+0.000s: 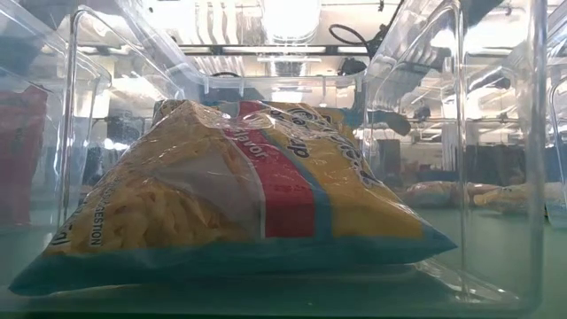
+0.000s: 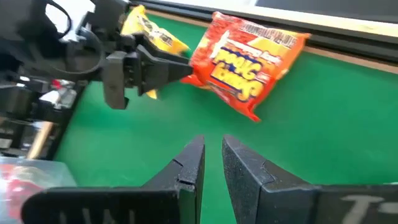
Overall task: Sort Maruchan noodles
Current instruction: Put the orange noodle pack into the left transparent bin
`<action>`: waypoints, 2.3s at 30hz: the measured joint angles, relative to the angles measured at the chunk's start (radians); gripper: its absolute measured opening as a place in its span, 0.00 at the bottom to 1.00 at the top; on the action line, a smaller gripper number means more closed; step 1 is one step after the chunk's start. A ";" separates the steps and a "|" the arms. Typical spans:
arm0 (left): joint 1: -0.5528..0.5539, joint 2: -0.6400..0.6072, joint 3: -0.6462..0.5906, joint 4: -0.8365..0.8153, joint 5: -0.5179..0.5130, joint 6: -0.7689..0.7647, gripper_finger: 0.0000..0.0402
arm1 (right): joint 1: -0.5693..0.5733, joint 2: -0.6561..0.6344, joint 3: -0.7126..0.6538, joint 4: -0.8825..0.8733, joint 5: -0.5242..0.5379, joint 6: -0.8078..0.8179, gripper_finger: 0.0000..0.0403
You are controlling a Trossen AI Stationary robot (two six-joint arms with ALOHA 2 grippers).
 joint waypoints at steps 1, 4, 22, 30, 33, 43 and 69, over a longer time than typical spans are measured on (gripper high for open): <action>0.000 0.006 0.007 -0.006 -0.004 0.016 0.36 | 0.003 0.000 0.003 -0.012 0.012 -0.005 0.12; 0.002 0.024 0.029 -0.037 -0.021 0.054 0.36 | 0.008 0.000 0.005 -0.016 0.034 -0.011 0.12; -0.067 0.070 0.207 -0.568 0.149 0.419 0.36 | 0.008 0.001 0.003 -0.042 0.035 -0.039 0.12; -0.108 0.040 0.212 -0.675 0.352 0.479 0.36 | 0.008 0.001 0.003 -0.090 0.034 -0.068 0.12; -0.111 0.003 0.239 -0.663 0.371 0.480 0.36 | 0.008 0.001 0.003 -0.089 0.033 -0.071 0.12; -0.110 -0.066 0.275 -0.663 0.367 0.461 0.36 | 0.038 0.045 0.002 -0.128 0.033 -0.121 0.12; -0.109 -0.075 0.204 -0.636 0.364 0.388 0.36 | 0.213 0.328 0.002 -0.015 0.017 -0.061 0.12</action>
